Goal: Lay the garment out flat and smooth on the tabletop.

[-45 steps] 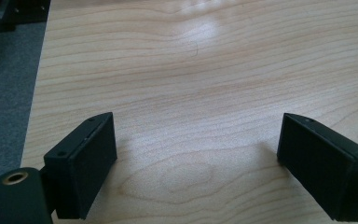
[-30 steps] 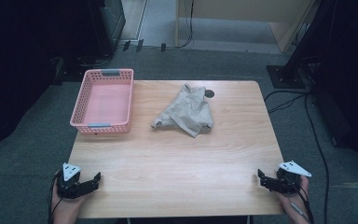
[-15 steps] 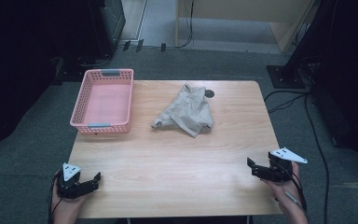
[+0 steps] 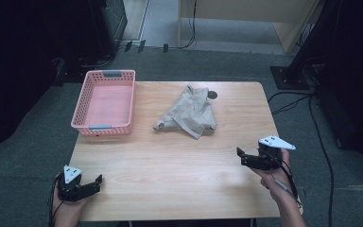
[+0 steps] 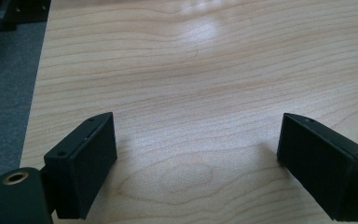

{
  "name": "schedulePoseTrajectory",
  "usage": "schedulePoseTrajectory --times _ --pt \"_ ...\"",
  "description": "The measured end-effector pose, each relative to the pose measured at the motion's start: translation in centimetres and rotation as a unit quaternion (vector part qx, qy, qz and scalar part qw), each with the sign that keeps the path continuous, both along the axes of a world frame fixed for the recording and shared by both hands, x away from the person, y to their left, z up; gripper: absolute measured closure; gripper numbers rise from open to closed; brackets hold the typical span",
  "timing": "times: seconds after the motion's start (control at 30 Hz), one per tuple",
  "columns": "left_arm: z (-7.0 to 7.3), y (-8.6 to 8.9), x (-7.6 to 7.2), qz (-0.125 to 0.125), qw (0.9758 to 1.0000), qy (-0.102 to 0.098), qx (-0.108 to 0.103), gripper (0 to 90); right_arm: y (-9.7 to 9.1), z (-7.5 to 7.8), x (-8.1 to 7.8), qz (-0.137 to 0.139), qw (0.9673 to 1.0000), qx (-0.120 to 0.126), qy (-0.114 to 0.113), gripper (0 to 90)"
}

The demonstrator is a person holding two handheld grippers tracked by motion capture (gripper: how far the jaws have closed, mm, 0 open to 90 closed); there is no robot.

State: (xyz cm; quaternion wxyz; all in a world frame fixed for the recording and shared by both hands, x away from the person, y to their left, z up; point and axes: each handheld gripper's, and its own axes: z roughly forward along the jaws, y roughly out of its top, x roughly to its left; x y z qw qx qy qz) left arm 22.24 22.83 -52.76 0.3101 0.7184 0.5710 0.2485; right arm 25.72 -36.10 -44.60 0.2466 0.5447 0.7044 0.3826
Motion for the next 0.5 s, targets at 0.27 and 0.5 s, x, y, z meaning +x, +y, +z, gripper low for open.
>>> schedulePoseTrajectory --times 0.27,0.5 --pt "0.0 0.0 0.0 0.000 1.0000 0.000 0.000 12.2 2.3 0.7 1.7 0.016 0.9999 0.000 -0.006 13.3" --pt "0.0 0.0 0.0 0.000 1.0000 0.000 0.000 12.2 3.8 0.8 3.1 0.018 0.9998 0.000 -0.010 14.5"
